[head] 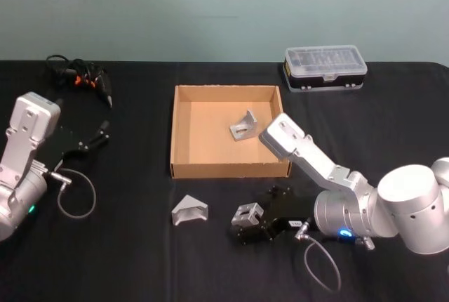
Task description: Use one hand to pick up the angle iron from the table and place it into the box.
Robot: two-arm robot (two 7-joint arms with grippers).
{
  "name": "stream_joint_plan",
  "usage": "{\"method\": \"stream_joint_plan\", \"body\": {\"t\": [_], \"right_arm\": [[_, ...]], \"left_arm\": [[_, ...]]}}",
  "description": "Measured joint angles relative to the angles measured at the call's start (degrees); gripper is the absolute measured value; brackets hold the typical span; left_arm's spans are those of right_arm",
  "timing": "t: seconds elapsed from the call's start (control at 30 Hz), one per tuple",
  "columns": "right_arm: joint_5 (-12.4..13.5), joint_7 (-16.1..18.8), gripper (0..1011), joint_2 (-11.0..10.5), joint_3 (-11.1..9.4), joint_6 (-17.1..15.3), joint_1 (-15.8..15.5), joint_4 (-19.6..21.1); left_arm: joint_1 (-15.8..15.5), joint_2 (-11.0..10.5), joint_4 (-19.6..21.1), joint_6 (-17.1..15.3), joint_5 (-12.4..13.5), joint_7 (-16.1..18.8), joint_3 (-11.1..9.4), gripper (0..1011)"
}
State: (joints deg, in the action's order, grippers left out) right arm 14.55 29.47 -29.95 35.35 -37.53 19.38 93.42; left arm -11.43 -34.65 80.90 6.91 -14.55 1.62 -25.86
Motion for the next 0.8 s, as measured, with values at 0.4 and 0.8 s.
{"method": "stream_joint_plan", "body": {"t": [0.4,0.8], "right_arm": [[0.0,0.0,841,-0.2,0.0,0.0,0.0,0.2],[0.0,0.0,481,-0.2,0.0,0.1,-0.1,0.3]], "left_arm": [[0.0,0.0,0.0,0.0,0.0,0.0,0.0,1011],[0.0,0.0,0.0,0.0,0.0,0.0,0.0,1011]]}}
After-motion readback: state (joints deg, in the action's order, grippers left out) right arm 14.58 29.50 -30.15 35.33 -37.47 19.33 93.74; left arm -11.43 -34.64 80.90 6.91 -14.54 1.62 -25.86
